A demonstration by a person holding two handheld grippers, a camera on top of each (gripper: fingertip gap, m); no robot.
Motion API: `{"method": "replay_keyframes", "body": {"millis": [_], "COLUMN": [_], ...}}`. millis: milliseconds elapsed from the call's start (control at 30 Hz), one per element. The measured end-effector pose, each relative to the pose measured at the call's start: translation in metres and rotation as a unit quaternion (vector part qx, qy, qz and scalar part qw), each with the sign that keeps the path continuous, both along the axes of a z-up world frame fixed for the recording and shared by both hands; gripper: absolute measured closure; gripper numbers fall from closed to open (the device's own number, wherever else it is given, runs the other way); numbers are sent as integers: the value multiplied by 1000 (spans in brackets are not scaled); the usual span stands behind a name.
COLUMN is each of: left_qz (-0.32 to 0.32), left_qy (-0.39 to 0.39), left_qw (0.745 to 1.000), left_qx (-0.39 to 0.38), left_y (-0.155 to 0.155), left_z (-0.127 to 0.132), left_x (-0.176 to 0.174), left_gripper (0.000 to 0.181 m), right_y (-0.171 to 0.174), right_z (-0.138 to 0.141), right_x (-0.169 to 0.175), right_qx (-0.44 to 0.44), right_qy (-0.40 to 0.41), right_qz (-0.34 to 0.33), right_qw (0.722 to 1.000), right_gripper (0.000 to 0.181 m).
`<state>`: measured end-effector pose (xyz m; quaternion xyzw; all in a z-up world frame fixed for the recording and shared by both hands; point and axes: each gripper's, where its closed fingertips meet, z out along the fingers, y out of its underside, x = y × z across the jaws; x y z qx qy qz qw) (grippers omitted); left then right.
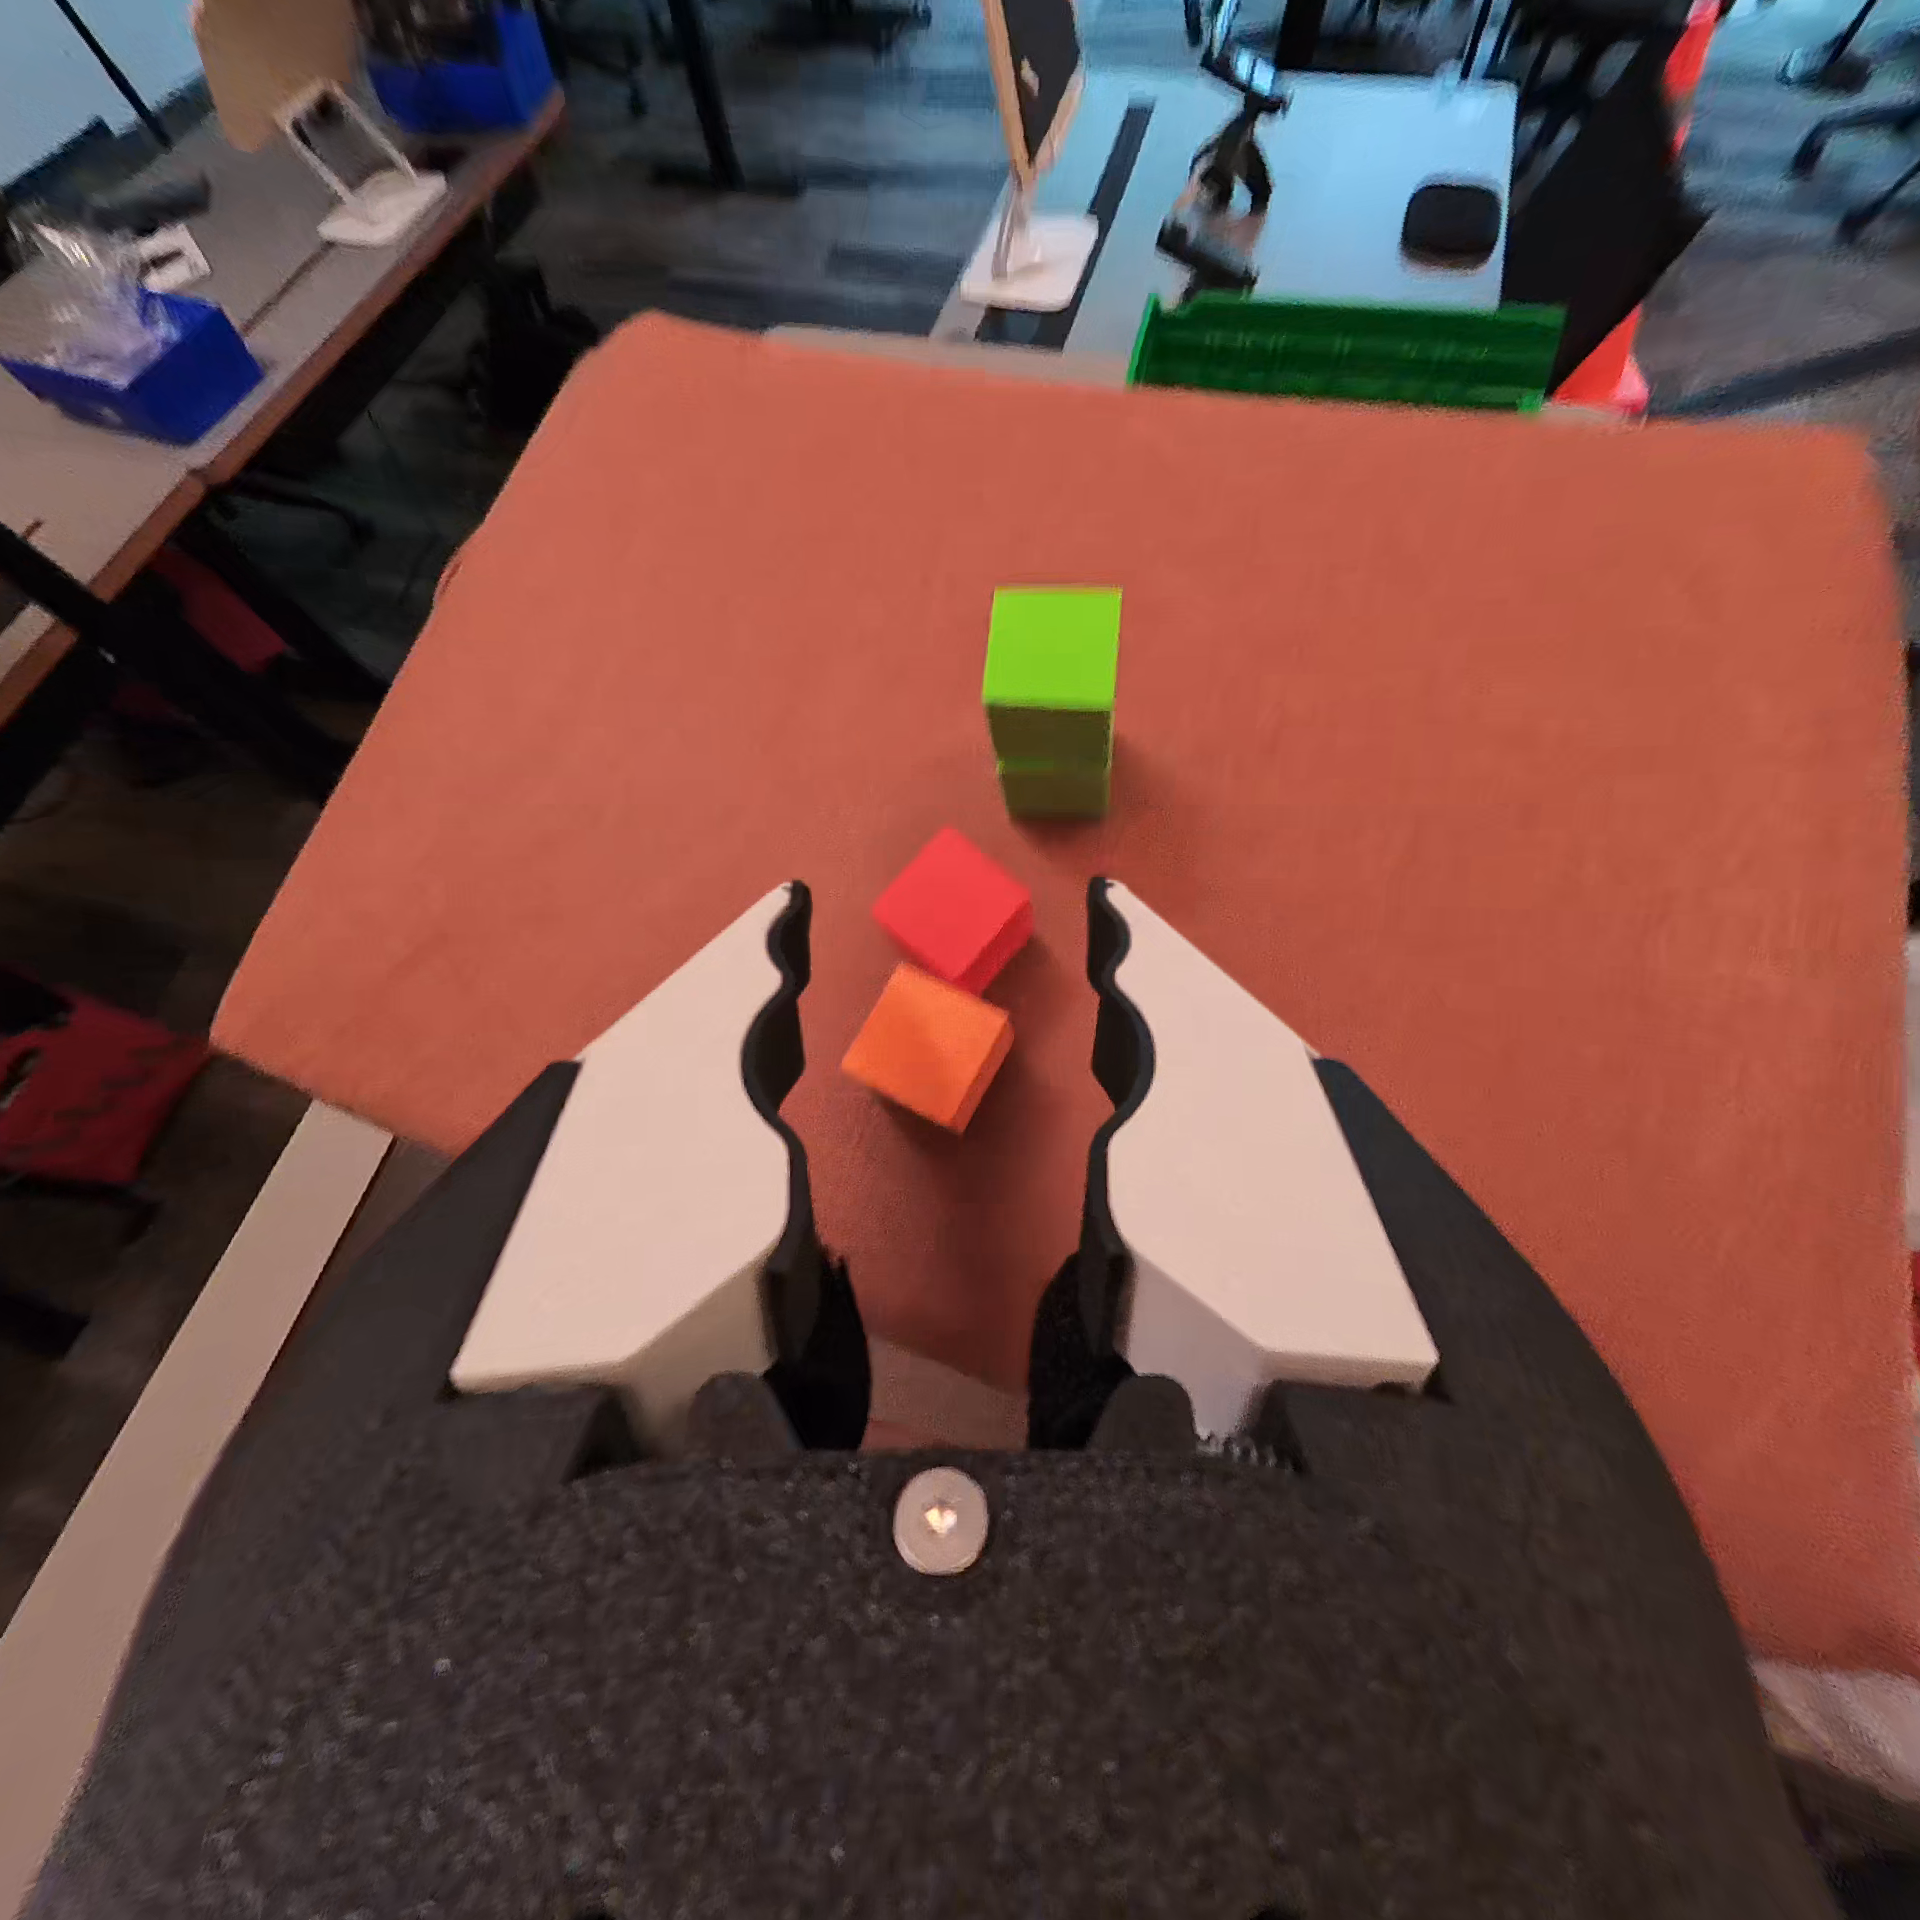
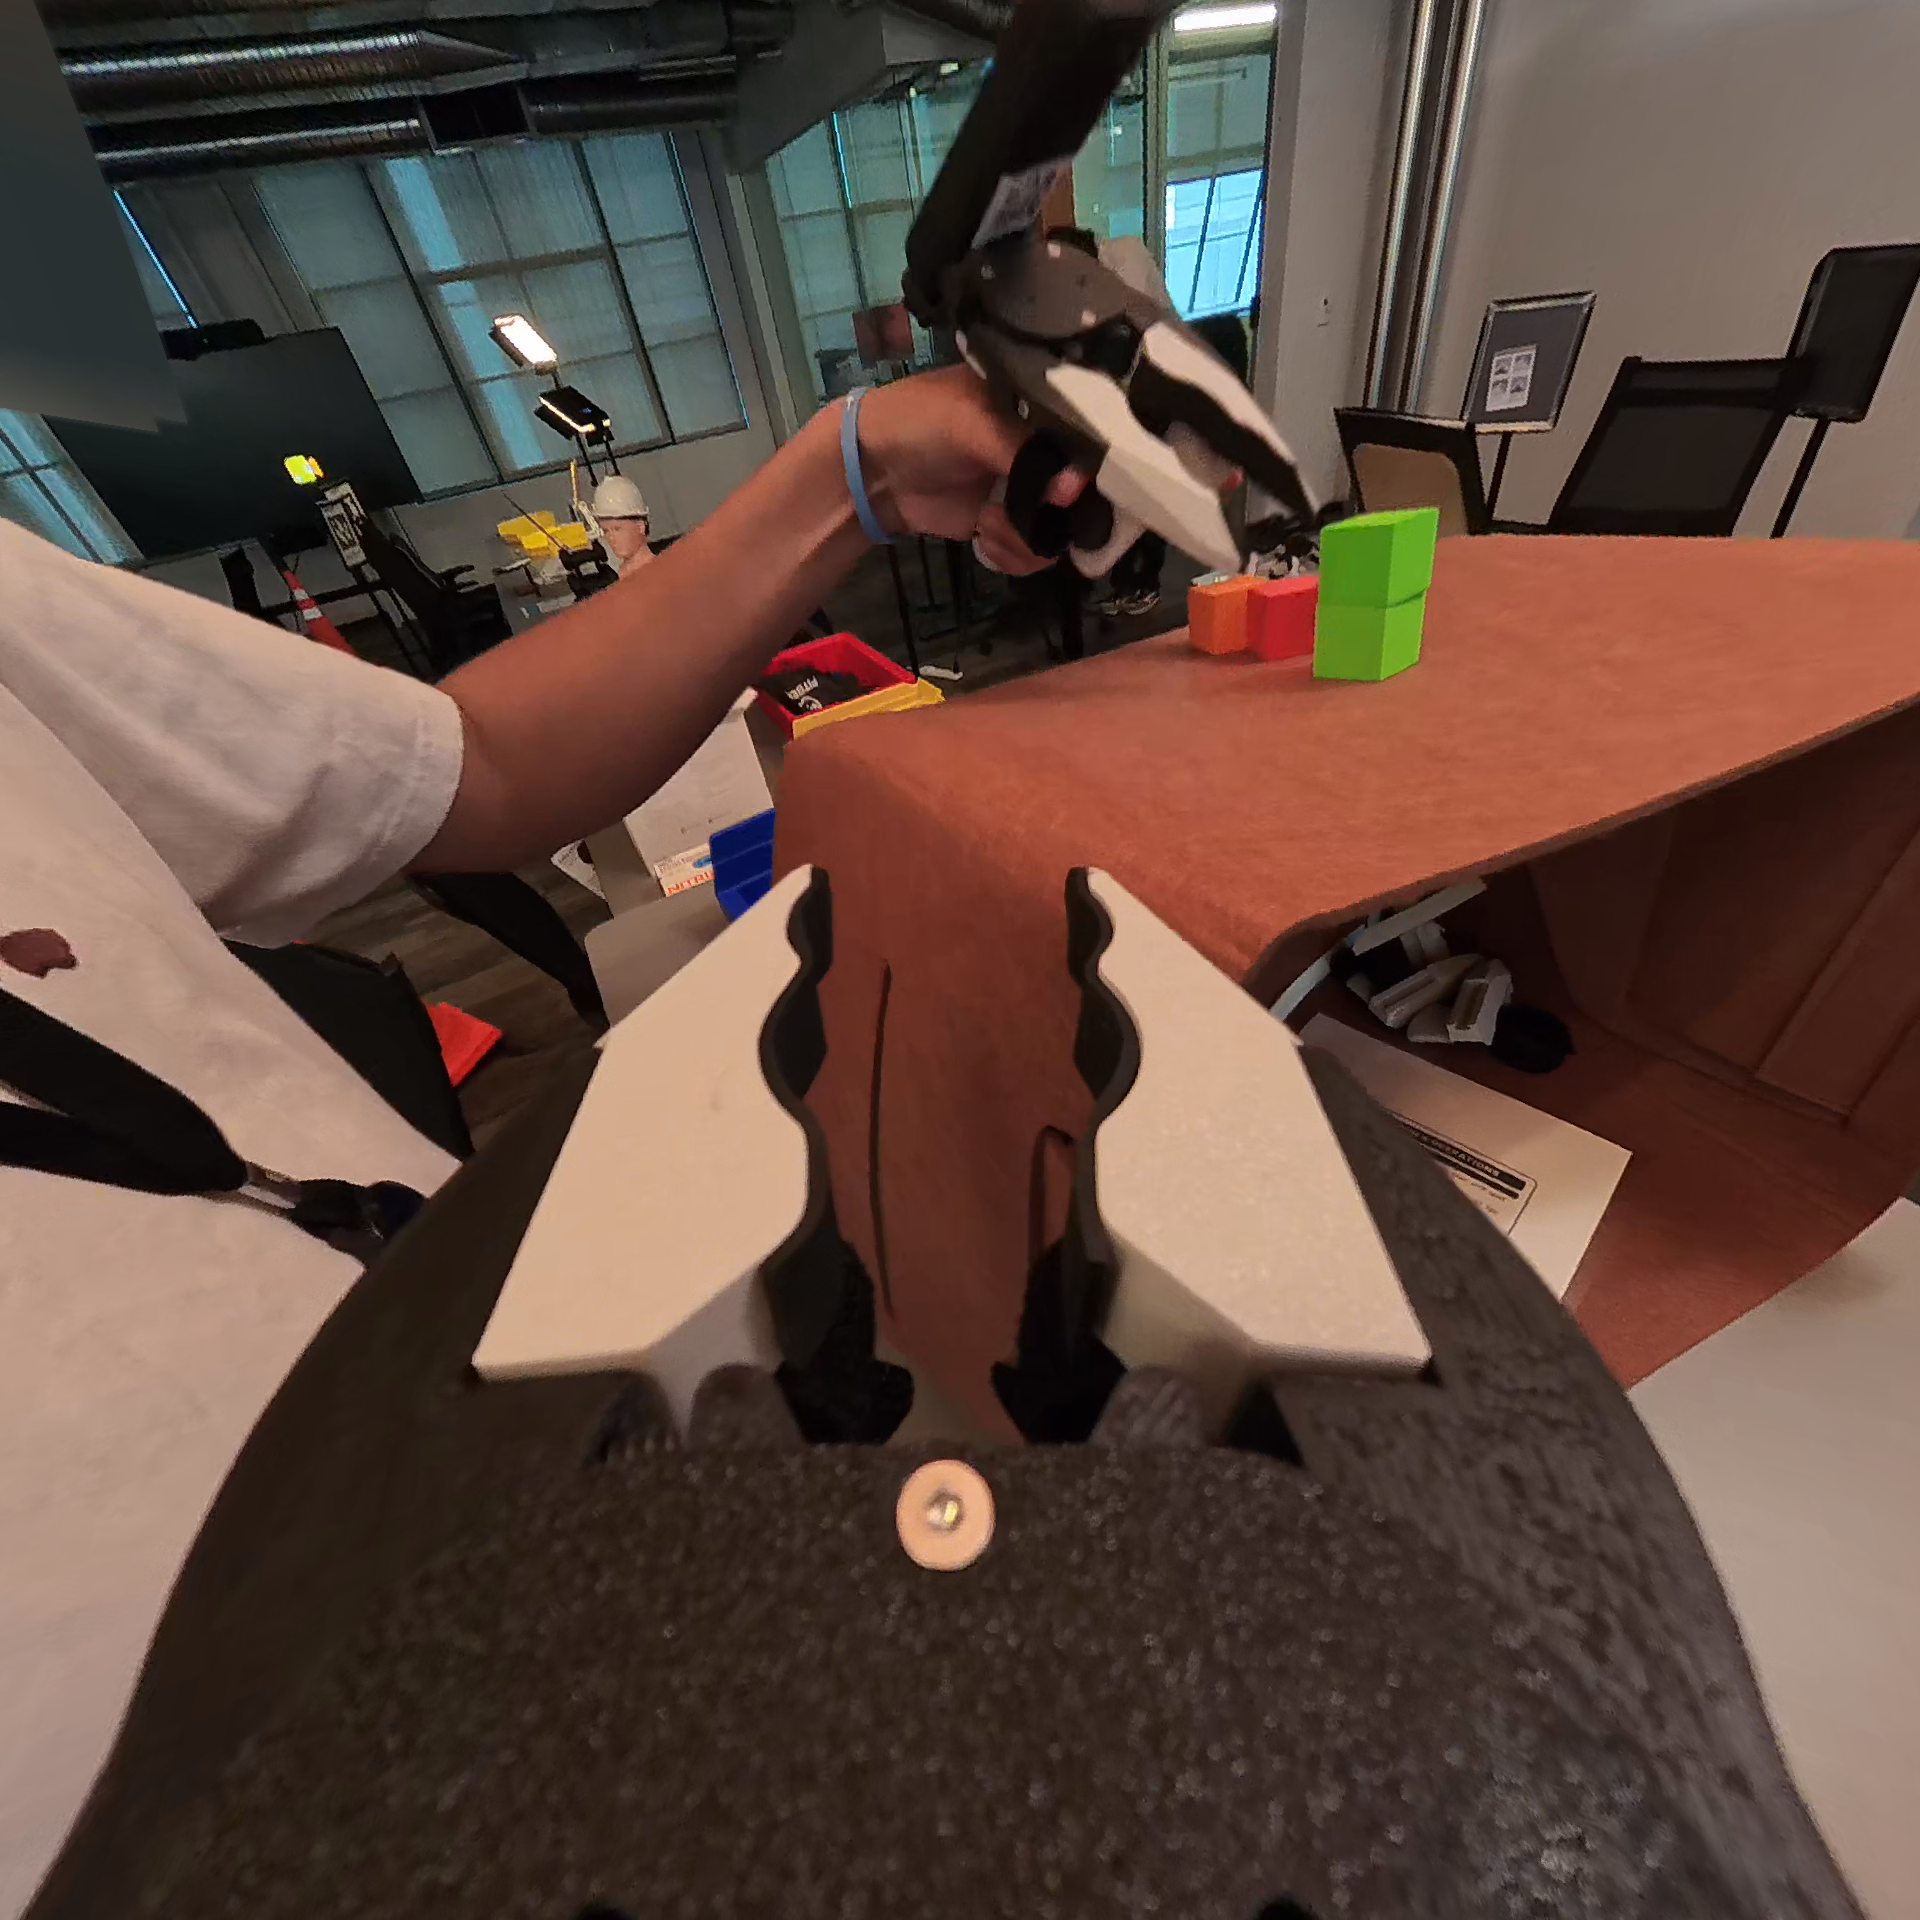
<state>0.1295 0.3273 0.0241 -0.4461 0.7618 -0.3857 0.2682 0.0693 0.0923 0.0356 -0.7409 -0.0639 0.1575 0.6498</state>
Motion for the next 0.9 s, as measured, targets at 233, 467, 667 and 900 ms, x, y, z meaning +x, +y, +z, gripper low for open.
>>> {"method": "replay_keyframes", "body": {"millis": [233, 467, 667, 900], "left_qz": [0, -18, -53, -108], "left_qy": [92, -10, -127, -174], "left_qw": [995, 1000, 990, 979], "left_qx": [33, 12, -11, -12], "left_y": [19, 14, -30, -100], "left_z": [-40, -9, 46, 75], "left_x": [-17, -23, -50, -64], "left_gripper": [127, 149, 149, 149], "right_y": [0, 16, 71, 135], "right_z": [10, 29, 68, 72], "right_x": [5, 6, 8, -8], "right_qx": [21, 48, 39, -2], "right_qy": [-7, -26, -60, -174], "right_qz": [-15, -8, 11, 70], "right_qw": [1000, 998, 997, 982], "right_gripper": [136, 139, 141, 138]}}
